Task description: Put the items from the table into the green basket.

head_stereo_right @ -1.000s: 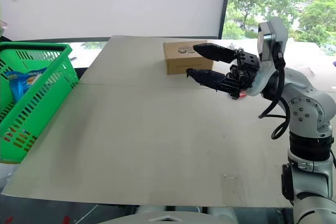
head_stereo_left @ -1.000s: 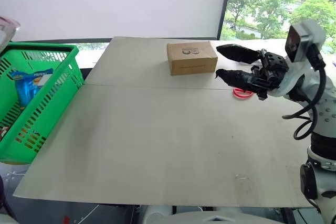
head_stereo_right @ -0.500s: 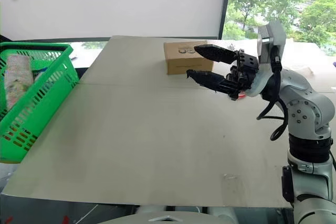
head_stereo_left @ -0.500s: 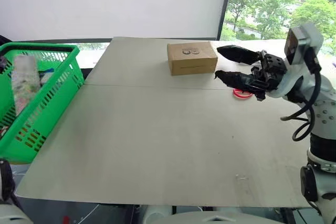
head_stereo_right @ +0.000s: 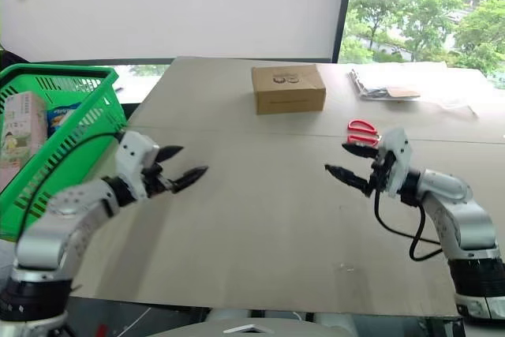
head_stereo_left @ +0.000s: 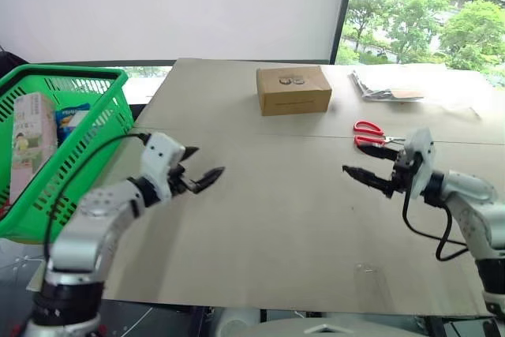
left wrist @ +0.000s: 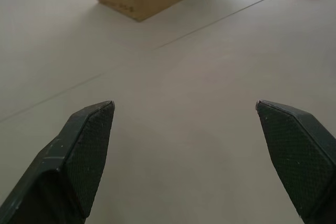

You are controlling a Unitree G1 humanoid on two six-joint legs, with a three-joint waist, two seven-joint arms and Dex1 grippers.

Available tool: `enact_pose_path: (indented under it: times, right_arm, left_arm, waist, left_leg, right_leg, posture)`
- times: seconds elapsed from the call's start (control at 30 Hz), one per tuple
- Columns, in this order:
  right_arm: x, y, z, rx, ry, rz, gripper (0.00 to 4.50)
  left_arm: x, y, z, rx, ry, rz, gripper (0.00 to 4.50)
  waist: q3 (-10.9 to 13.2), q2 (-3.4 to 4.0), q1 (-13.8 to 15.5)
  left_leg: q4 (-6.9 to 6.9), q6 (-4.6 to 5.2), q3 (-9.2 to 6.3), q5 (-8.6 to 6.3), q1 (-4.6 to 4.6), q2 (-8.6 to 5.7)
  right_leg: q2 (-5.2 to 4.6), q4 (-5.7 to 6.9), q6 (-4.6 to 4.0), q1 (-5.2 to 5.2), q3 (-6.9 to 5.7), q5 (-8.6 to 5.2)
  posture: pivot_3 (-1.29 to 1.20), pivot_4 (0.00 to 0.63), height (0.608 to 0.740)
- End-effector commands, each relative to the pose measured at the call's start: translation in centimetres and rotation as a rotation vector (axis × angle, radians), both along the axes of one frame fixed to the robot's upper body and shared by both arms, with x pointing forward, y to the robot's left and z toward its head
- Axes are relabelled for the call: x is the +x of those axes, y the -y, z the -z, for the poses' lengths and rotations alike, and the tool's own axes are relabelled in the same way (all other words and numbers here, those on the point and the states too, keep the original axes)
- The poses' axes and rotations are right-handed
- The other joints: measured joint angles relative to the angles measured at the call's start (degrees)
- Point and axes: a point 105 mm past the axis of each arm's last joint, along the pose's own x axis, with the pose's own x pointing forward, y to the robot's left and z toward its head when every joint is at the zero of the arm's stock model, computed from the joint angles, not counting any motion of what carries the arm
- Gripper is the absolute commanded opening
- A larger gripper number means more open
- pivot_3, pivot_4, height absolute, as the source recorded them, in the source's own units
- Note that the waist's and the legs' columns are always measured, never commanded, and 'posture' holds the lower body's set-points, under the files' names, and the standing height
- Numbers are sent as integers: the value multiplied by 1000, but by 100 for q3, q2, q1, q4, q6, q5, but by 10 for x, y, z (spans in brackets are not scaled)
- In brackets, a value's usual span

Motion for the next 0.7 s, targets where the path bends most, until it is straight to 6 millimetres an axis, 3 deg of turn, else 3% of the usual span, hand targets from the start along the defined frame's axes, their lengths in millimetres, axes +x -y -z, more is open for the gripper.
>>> enact_pose_path:
  times: [0.03,0.13,0.23,0.47,0.7]
  right_arm:
    - [2,19,7,-70,117,107,3826]
    - [-5,33,17,-75,100,176,3826]
    - [-14,45,26,-88,85,229,3826]
    - [-32,49,42,-107,48,267,3826]
    - [-37,55,44,-100,43,310,3826]
  left_arm:
    - [-11,26,16,-31,-8,48,4439]
    - [-9,24,31,-14,-21,34,4439]
    - [-9,24,36,-12,-24,38,4439]
    - [-14,18,48,-9,-62,57,4439]
    - [-13,24,54,-10,-78,99,4439]
  waist:
    - [-18,34,11]
    - [-8,43,14]
    - [-11,47,3]
    - [-12,49,-66]
    - [-11,51,-100]
  left_leg:
    - [1,0,1,1,10,-1]
    - [1,1,11,0,83,1]
    - [3,1,10,1,91,1]
    - [1,1,27,-1,91,18]
    - [2,2,55,-1,103,29]
  right_leg:
    - [4,-4,0,10,2,0]
    - [20,-10,-18,82,9,-18]
    - [67,-10,0,87,20,-29]
    - [87,-16,-15,83,52,-17]
    - [91,-14,5,81,67,-31]
  posture:
    - [104,0,724]
    - [99,0,724]
    - [74,0,724]
    - [36,0,724]
    - [13,0,724]
